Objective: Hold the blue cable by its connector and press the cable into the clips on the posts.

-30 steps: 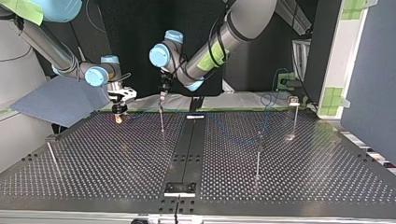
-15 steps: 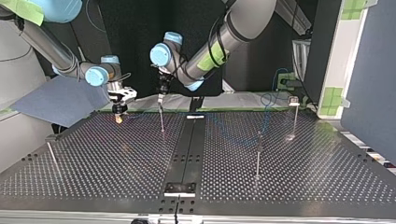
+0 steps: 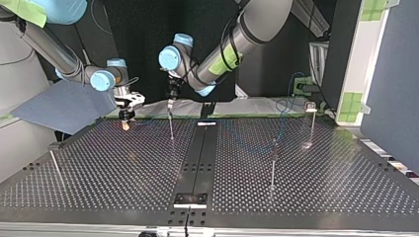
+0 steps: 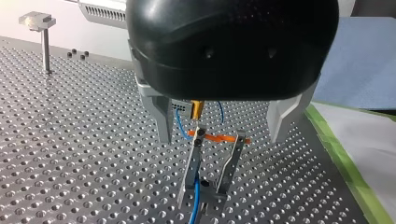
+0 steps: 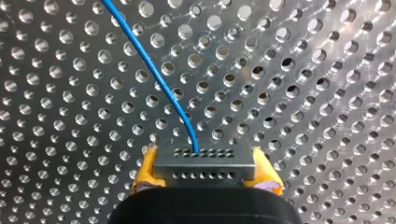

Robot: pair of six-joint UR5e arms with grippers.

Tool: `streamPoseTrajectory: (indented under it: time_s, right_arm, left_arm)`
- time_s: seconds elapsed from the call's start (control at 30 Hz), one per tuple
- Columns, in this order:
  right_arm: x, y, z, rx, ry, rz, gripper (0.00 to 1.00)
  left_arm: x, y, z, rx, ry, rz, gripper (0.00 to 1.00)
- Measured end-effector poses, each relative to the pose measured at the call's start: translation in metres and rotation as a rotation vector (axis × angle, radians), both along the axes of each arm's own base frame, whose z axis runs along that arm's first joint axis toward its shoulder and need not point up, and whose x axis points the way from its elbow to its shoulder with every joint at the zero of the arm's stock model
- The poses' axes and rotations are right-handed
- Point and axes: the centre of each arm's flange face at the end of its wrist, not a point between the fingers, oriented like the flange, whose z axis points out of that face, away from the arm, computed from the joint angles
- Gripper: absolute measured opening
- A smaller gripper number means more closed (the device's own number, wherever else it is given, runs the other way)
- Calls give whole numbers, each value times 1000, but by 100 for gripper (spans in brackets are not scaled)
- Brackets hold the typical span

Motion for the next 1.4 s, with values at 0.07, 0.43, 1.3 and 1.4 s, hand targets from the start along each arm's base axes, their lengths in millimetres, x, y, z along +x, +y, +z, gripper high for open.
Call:
streamPoseTrajectory:
  time_s: [0.07,0.43,1.3,1.4]
  right_arm:
    - [0,0,0,0,0,0,0]
    - [0,0,-1,3,1,-1,0]
    - [-15,-3,-6,25,7,-23,0]
    - [-16,-4,-6,24,5,-24,0]
  left_arm:
    - [0,0,0,1,1,0,100]
    - [-17,2,7,55,42,-1,100]
    - [-77,23,97,-151,-94,59,100]
    - [-82,28,106,-186,-102,62,100]
